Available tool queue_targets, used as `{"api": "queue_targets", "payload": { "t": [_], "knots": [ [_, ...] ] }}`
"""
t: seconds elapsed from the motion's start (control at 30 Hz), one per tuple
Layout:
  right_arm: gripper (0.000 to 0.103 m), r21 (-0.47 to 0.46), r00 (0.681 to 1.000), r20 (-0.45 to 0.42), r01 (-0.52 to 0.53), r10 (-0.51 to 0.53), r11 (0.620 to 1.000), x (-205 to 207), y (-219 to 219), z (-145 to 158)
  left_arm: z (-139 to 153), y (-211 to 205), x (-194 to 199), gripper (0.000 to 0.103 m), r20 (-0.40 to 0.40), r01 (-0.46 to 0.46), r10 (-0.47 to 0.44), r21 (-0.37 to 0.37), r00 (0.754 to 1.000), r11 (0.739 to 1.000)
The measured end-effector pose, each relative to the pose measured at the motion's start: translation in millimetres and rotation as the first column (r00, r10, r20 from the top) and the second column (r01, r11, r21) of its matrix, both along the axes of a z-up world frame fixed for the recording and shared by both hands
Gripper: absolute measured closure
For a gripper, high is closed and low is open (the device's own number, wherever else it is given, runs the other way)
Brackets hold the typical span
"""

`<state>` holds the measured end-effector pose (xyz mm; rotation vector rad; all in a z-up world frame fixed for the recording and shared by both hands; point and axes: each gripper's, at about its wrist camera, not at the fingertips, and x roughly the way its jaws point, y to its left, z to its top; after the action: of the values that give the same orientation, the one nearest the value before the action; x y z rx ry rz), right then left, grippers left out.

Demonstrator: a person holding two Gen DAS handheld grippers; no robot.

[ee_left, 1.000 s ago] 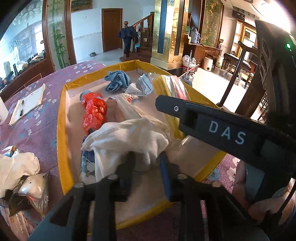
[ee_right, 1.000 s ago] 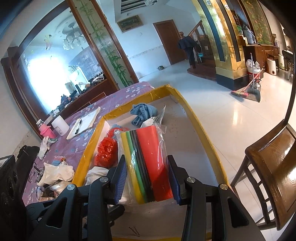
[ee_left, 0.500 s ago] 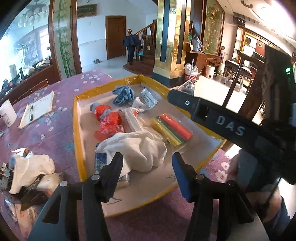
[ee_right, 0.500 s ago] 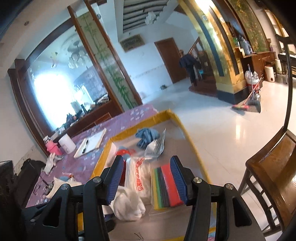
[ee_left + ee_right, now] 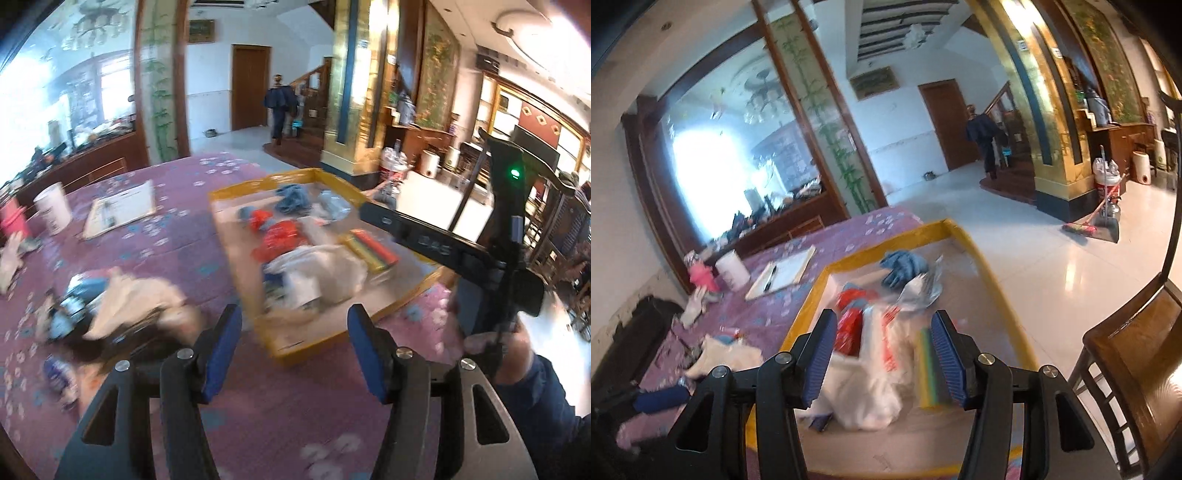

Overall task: Organize soft objects
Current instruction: 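Move both open grippers back over the pile on the table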

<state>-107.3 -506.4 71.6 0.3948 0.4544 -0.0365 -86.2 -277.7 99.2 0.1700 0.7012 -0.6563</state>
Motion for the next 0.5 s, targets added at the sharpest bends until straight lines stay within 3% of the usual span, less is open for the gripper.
{"api": "queue_targets", "payload": {
  "t": [0.13, 0.27, 0.33, 0.5],
  "knots": [
    [0.043, 0.060, 0.990, -0.066, -0.120, 0.124, 0.991, 8, 44, -5, -5, 57, 8, 0.044, -0.037, -0.094, 0.093, -0.023, 0.995, 0.995],
    [0.042, 0.060, 0.936, -0.146, -0.314, 0.320, 0.947, 22, 118, -5, -13, 124, 18, 0.044, -0.062, -0.237, 0.235, -0.030, 0.970, 0.971],
    [0.034, 0.067, 0.899, -0.190, -0.389, 0.394, 0.919, 30, 152, -8, -19, 164, 23, 0.044, -0.084, -0.330, 0.326, -0.037, 0.942, 0.943],
    [0.028, 0.073, 0.811, -0.305, -0.503, 0.499, 0.861, 55, 235, -21, -36, 253, 33, 0.044, -0.121, -0.545, 0.538, -0.030, 0.834, 0.838]
  ]
}}
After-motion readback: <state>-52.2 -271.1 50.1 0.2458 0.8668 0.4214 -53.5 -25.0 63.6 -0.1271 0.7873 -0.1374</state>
